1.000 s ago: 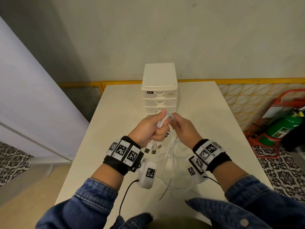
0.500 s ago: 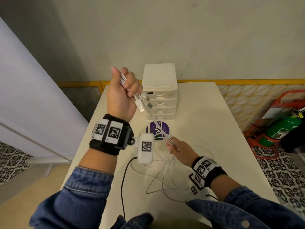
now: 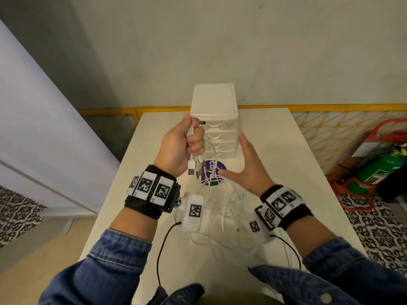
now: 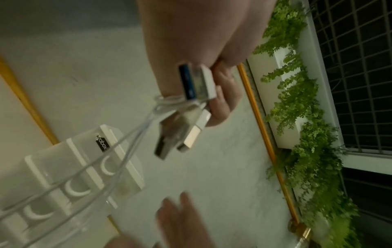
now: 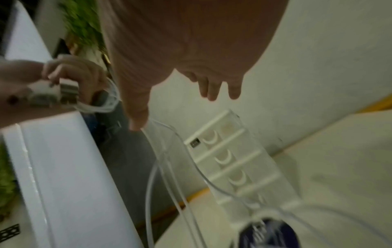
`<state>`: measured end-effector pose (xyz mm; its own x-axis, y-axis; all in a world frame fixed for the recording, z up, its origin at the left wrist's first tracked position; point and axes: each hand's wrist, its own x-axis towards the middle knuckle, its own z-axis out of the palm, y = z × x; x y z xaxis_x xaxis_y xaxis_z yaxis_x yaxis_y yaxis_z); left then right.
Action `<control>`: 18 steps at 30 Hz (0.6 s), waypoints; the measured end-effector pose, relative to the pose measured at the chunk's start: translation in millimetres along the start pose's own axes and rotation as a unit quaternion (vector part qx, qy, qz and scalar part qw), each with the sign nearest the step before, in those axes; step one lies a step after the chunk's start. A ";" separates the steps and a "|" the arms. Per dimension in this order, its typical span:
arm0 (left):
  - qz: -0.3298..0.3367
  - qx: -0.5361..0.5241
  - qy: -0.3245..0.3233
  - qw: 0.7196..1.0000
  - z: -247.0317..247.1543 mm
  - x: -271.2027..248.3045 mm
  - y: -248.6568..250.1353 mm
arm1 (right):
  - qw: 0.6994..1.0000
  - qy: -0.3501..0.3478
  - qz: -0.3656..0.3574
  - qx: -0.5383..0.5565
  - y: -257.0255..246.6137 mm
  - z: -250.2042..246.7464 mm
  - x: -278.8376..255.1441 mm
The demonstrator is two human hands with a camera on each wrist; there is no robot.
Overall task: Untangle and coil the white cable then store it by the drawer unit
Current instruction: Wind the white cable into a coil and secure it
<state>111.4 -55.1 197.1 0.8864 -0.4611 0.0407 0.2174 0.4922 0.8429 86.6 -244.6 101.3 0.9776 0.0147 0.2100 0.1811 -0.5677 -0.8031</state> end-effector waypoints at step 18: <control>0.159 -0.144 0.046 0.976 1.2 15.4 17.7 | 0.981 -0.129 -0.017 0.145 -20.9 65.7 -16.4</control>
<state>128.5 -54.4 213.3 0.9576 -0.1897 0.2169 0.0192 0.7931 0.6088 73.8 -178.9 78.0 0.9584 0.2583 0.1218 0.2007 -0.3059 -0.9307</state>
